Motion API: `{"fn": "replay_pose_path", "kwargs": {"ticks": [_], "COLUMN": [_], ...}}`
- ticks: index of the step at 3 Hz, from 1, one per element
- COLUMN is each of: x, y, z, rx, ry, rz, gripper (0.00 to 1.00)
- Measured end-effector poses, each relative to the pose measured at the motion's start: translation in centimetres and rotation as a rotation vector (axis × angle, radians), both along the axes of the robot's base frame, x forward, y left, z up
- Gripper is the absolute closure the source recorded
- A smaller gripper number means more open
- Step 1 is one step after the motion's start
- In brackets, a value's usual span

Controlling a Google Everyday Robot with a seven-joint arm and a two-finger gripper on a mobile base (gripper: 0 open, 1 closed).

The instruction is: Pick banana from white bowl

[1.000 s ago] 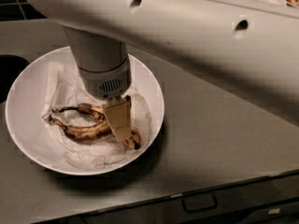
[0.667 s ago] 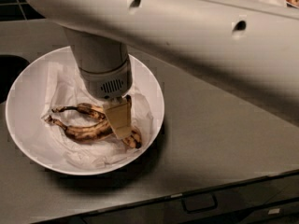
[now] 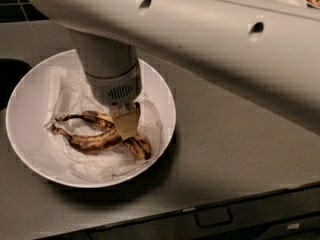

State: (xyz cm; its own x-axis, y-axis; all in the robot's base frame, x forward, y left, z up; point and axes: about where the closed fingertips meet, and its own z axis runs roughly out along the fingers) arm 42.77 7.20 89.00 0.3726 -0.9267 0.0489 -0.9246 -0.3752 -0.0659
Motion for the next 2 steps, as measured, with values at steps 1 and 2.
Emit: {"fn": "replay_pose_path", "kwargs": {"ticks": [1,2], "x": [0.0,-0.3], "y": [0.0,0.0], "z": [0.0,1.3], "rx": [0.0,0.048], "ry": [0.0,-0.04], "rz": [0.0,-0.002], "gripper": [1.0,1.0]}}
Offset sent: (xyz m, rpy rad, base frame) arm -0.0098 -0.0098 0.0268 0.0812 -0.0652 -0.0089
